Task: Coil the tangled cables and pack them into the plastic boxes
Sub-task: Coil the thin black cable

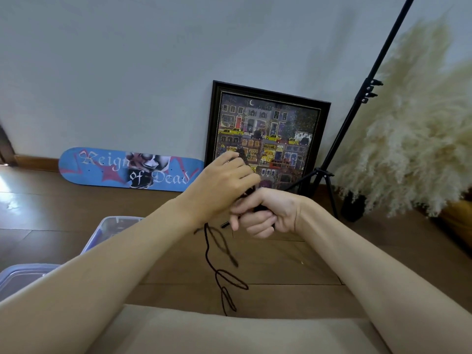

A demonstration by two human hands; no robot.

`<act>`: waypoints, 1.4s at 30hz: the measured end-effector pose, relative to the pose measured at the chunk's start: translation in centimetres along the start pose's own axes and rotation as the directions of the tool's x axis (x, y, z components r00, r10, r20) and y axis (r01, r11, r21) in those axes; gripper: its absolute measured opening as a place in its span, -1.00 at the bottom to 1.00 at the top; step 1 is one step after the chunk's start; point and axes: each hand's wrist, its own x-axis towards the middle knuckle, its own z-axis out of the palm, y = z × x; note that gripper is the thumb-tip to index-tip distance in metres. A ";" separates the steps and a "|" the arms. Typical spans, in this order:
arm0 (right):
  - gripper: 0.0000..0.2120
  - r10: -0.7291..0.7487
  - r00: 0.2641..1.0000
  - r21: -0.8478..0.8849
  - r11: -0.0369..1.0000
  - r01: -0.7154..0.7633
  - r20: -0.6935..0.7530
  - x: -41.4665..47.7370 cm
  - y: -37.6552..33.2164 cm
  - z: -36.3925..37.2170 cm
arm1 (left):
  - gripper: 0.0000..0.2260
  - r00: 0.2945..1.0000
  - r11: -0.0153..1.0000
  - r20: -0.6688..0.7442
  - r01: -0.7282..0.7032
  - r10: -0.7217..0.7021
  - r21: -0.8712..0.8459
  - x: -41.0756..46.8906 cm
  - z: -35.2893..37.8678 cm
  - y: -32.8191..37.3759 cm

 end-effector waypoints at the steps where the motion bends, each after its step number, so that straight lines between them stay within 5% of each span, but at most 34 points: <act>1: -0.74 -0.029 0.999 0.059 0.998 0.026 0.043 0.0 -0.1 0.0 | -0.81 0.999 0.996 0.018 0.049 -0.048 -0.079 0.0 0.2 -0.1; 7: -0.82 -0.219 0.968 0.303 0.937 0.173 0.126 -0.7 0.2 -0.6 | -0.93 0.919 0.866 0.284 0.363 -0.273 -0.345 -0.3 1.7 0.4; 10: -0.69 -0.280 0.960 0.346 0.901 0.261 0.007 -0.8 0.5 -0.3 | -0.70 0.834 0.786 0.409 0.515 -0.369 -0.341 0.5 2.3 1.2; 12: -0.60 -0.336 0.939 0.382 0.861 0.336 -0.068 -0.8 0.6 -0.1 | -0.74 0.721 0.602 0.538 0.679 -0.438 -0.421 0.2 2.6 1.9; 14: -0.61 -0.414 0.904 0.474 0.779 0.411 -0.104 -0.7 0.4 0.3 | -0.91 0.625 0.311 0.626 0.778 -0.466 -0.546 -0.4 2.9 3.1; 16: -0.67 -0.508 0.847 0.615 0.621 0.486 -0.157 -0.7 -0.2 0.8 | -0.93 0.556 0.402 0.664 0.828 -0.500 -0.391 -0.8 3.5 4.3; 18: -0.61 -0.553 0.787 0.625 0.521 0.582 -0.272 -0.8 -0.8 0.7 | -0.89 0.522 0.382 0.718 0.846 -0.461 -0.371 -1.0 4.1 4.9; 24: -0.50 -0.591 0.705 0.610 0.407 0.680 -0.392 -1.4 -0.4 -1.1 | -0.74 0.488 -0.030 0.837 0.860 -0.248 -0.510 -0.7 2.7 4.5; 29: -0.45 -0.567 0.723 0.621 0.414 0.665 -0.396 -1.6 -0.2 -1.7 | -0.78 0.498 -0.363 0.806 0.722 -0.320 -0.590 -0.3 2.2 5.5; 33: -0.58 -0.505 0.708 0.544 0.457 0.704 -0.494 -1.9 0.0 -2.2 | -0.75 0.415 -0.667 0.850 0.536 -0.325 -0.517 0.6 1.2 5.1; 36: -0.64 -0.494 0.750 0.571 0.491 0.658 -0.440 -1.8 0.4 -2.0 | -0.69 0.359 -0.703 0.898 0.569 -0.255 -0.427 1.2 0.8 5.5; 42: -0.66 -0.430 0.807 0.474 0.656 0.588 -0.406 -1.7 0.1 -0.8 | -0.79 0.394 -0.728 0.879 0.514 -0.269 -0.453 1.2 1.1 5.9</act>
